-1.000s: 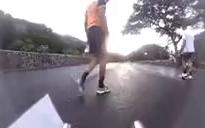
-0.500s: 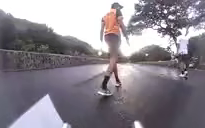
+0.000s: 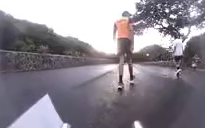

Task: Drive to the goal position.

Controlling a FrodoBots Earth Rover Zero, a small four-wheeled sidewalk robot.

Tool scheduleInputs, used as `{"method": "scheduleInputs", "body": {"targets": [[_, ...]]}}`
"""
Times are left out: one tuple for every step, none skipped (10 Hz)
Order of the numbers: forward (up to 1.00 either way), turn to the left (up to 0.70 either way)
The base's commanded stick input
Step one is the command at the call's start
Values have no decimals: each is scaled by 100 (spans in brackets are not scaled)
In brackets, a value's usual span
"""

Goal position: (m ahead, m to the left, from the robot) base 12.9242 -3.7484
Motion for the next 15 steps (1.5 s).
{"method": "scheduleInputs", "body": {"targets": [[50, 0], [50, 0], [50, 0], [50, 0], [50, 0], [50, 0], [50, 0], [50, 0], [50, 0], [50, 0], [50, 0], [50, 0], [50, 0], [50, 0], [50, 0]]}}
